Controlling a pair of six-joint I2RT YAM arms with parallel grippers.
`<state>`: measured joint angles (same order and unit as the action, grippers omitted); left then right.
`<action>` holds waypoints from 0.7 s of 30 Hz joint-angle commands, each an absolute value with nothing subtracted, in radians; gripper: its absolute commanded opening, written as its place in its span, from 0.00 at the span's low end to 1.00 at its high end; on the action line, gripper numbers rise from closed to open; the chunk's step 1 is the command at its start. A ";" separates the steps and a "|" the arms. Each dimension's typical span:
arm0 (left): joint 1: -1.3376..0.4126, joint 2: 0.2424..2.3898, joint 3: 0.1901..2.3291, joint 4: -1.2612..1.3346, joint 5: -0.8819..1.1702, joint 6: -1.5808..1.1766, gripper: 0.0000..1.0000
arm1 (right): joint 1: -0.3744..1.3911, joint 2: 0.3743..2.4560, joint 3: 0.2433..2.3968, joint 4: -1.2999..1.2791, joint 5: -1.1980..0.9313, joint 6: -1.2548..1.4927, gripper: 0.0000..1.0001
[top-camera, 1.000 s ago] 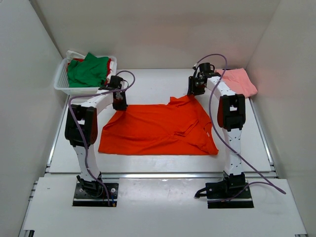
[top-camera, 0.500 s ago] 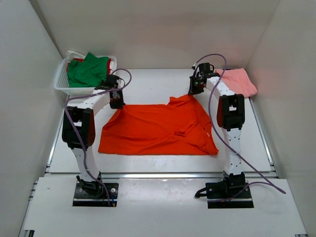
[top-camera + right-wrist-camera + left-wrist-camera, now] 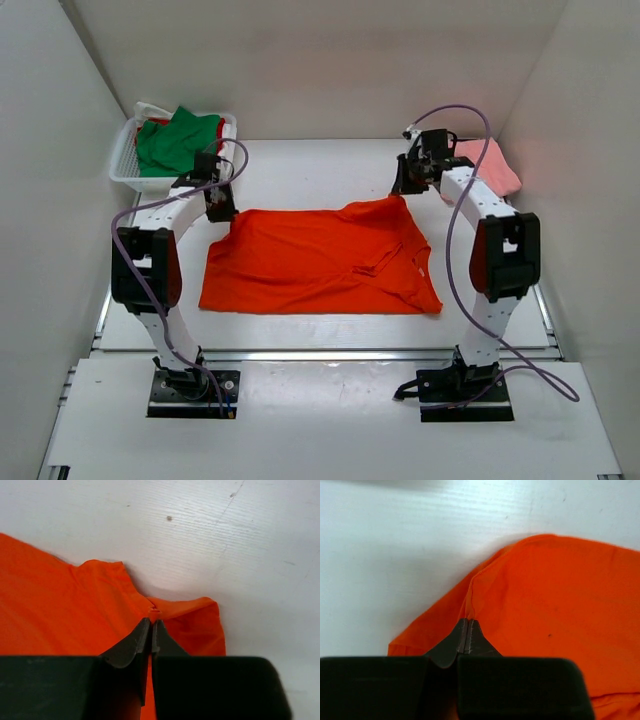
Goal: Fold and stack the t-shirts
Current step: Grap the side of the flattened tshirt furthest away from the robot with both arms, then fold the other side of the tshirt into a rectangle
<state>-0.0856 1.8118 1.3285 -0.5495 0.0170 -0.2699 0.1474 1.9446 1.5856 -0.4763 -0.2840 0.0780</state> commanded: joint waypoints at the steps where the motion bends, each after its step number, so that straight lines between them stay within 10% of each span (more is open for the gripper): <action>1: -0.069 1.729 1.286 -0.549 0.040 -0.247 0.00 | 0.163 1.824 1.462 -0.408 -0.281 0.078 0.00; 21: -0.003 1.506 1.105 -0.555 0.002 -0.221 0.00 | 0.135 1.456 1.103 -0.388 -0.287 0.113 0.00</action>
